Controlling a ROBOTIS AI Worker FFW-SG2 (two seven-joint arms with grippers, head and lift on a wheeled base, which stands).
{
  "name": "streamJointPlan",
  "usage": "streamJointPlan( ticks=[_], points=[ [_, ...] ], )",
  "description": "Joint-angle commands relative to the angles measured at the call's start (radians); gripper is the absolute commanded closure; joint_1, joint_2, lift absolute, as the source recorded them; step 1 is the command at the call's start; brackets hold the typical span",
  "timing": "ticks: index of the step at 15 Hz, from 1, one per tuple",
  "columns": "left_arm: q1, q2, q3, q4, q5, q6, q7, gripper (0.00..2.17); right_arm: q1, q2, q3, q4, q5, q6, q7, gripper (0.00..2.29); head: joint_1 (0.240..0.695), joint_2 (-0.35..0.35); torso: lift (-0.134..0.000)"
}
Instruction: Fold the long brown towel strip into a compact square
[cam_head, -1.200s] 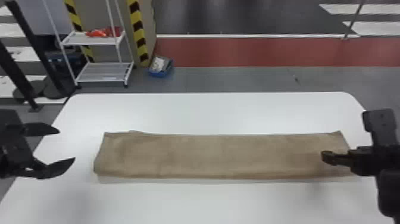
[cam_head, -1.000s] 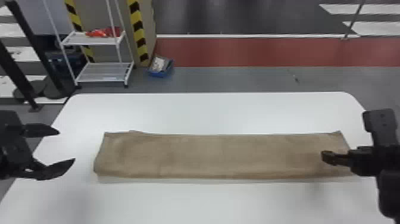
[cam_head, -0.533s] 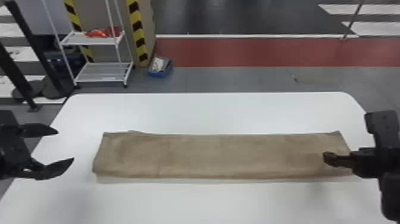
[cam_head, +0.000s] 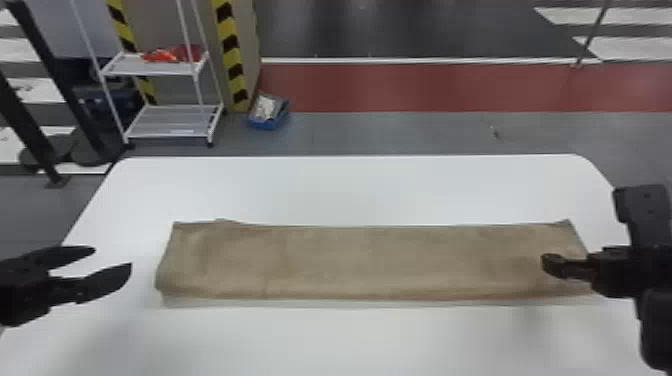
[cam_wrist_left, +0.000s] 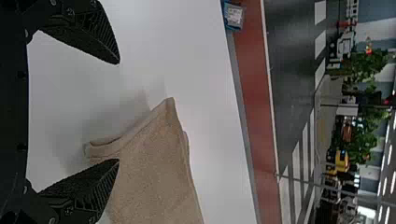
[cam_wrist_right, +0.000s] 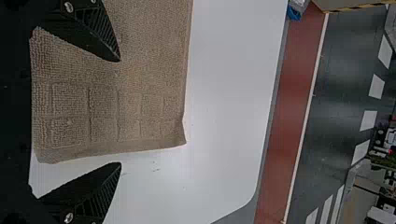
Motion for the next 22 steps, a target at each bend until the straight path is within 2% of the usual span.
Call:
streamJointPlan(
  ticks=[1, 3, 4, 6, 9, 12, 18, 22],
  points=[
    [0.012, -0.037, 0.004, -0.087, 0.11, 0.255, 0.09, 0.15, 0.0, 0.003, -0.001, 0.0, 0.002, 0.0, 0.0, 0.09, 0.695, 0.009, -0.128],
    [0.007, -0.052, -0.024, -0.104, 0.105, 0.354, 0.168, 0.15, 0.001, 0.008, -0.002, 0.0, 0.0, 0.0, 0.0, 0.09, 0.695, -0.002, -0.128],
    [0.003, -0.052, -0.036, -0.104, 0.115, 0.415, 0.182, 0.15, 0.003, 0.008, -0.002, 0.0, 0.0, -0.003, 0.0, 0.09, 0.695, -0.014, -0.128],
    [0.001, -0.075, -0.027, -0.106, 0.156, 0.47, 0.199, 0.15, 0.001, 0.008, -0.008, 0.003, 0.0, -0.009, -0.002, 0.09, 0.695, -0.025, -0.128],
    [0.001, -0.078, -0.032, -0.109, 0.187, 0.532, 0.205, 0.15, 0.0, 0.008, -0.008, 0.006, 0.0, -0.009, -0.002, 0.09, 0.695, -0.049, -0.128],
    [-0.017, -0.098, -0.052, -0.107, 0.205, 0.538, 0.208, 0.15, -0.005, 0.009, -0.007, 0.011, 0.0, -0.012, -0.003, 0.09, 0.695, -0.073, -0.128],
    [-0.109, -0.101, -0.137, -0.003, 0.202, 0.541, 0.248, 0.15, 0.007, 0.009, -0.015, 0.003, 0.0, -0.006, -0.002, 0.09, 0.695, -0.106, -0.128],
    [-0.154, -0.101, -0.159, 0.105, 0.188, 0.489, 0.275, 0.15, 0.023, 0.009, -0.024, -0.005, -0.001, -0.006, -0.002, 0.09, 0.695, -0.126, -0.128]
  ],
)
